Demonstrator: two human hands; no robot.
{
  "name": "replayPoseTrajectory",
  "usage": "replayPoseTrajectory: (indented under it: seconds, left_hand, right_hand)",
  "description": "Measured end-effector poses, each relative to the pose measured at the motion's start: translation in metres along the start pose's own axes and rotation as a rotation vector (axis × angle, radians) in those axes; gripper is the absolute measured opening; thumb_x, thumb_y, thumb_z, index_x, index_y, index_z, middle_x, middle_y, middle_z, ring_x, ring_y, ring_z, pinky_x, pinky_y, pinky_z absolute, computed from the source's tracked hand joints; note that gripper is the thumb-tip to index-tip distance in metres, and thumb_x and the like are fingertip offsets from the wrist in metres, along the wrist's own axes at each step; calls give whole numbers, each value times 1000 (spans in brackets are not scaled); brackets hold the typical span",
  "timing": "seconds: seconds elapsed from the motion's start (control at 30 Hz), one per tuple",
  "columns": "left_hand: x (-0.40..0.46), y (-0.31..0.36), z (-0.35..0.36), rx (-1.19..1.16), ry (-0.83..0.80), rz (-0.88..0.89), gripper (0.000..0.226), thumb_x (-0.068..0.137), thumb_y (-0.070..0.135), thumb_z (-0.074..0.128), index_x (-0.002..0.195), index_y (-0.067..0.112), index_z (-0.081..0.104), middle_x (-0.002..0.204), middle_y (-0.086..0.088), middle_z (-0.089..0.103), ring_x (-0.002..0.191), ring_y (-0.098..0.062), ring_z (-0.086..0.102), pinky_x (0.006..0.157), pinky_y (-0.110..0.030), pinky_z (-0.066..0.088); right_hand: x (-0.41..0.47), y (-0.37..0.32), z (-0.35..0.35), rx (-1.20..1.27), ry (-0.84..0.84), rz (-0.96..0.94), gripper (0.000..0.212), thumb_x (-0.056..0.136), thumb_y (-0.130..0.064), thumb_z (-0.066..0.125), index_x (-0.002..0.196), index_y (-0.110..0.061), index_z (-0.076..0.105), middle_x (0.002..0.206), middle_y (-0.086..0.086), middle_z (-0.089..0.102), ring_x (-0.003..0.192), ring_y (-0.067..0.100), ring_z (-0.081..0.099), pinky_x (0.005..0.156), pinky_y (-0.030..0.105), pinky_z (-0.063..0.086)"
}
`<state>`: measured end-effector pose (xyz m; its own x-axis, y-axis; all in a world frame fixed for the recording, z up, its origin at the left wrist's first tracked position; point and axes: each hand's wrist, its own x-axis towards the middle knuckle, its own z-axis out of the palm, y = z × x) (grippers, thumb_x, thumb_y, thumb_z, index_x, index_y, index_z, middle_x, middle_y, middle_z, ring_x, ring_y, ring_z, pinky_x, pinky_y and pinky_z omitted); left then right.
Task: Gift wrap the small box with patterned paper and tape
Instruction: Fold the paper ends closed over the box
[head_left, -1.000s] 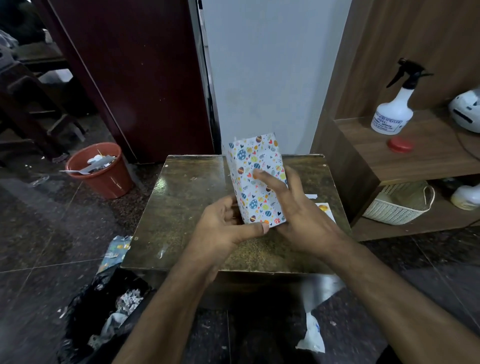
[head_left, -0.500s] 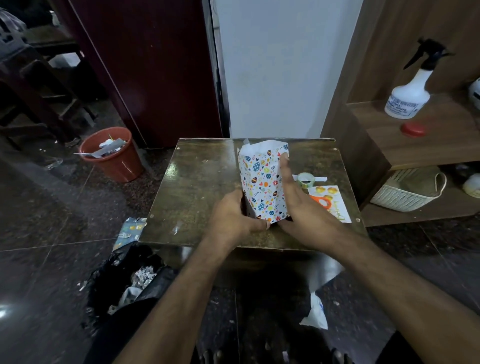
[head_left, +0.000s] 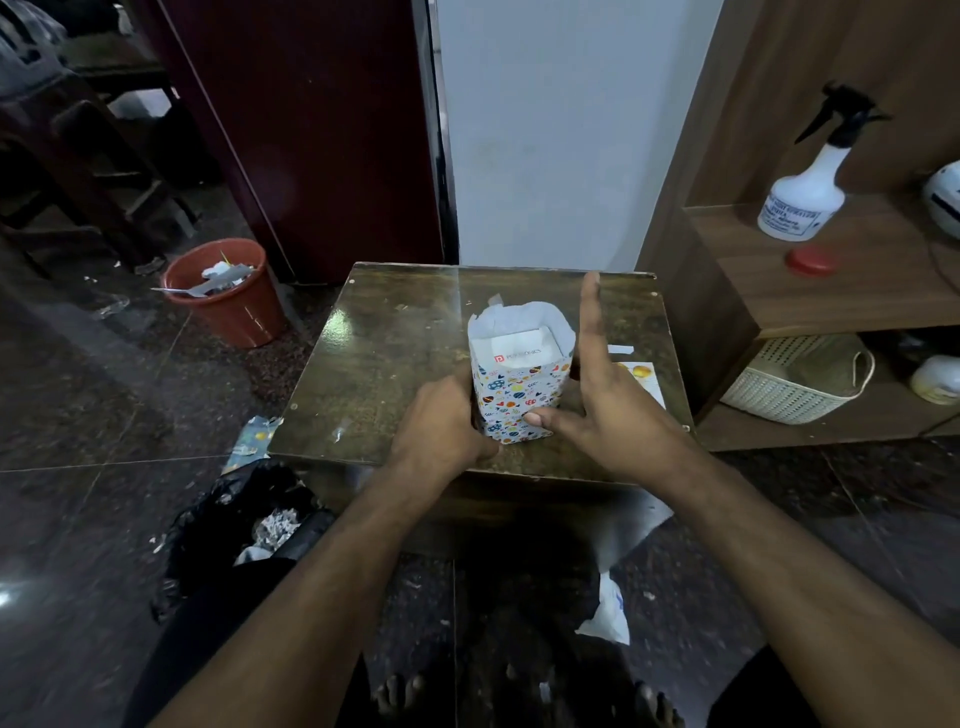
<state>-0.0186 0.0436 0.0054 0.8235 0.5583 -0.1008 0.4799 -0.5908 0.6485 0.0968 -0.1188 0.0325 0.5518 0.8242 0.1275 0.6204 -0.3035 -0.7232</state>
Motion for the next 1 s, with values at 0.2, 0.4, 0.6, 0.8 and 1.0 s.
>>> replayPoseTrajectory:
  seconds: [0.2,0.4,0.6,0.8,1.0]
  left_hand:
    - [-4,-7,-4,-342,-263,206,129,57,39,102,158,34,21,146,5,56,134,-18,57,108,-47,51]
    - [-22,21,-30,-799,-162,169,123,62,98,45,163,40,4,145,45,39,137,11,44,112,-20,42]
    - [-12,42,-20,-1241,146,-63,62,110,49,21,143,9,53,137,-4,68,126,-13,62,100,-25,53]
    - [-13,50,-4,-1265,128,-151,35,111,22,38,134,15,64,119,-4,76,107,-17,72,94,-43,60]
    - [-14,47,1,-1206,91,-103,33,111,35,42,131,21,63,119,-6,75,111,-24,72,94,-47,58]
  right_hand:
    - [5,2,0,86,-58,29,134,88,-23,82,149,-51,-34,135,-14,65,110,10,69,103,35,53]
    - [3,19,-6,314,-157,41,105,83,-87,42,161,-42,-12,153,-33,32,137,-17,35,121,23,28]
    - [21,15,2,891,-10,283,87,88,-86,26,151,-31,50,151,-8,56,142,11,49,124,48,31]
    - [23,2,10,942,10,358,51,109,-49,32,127,-21,70,127,1,74,122,14,67,113,46,44]
    - [25,5,9,951,-25,332,43,100,-45,56,134,-21,67,134,6,70,132,26,60,119,59,35]
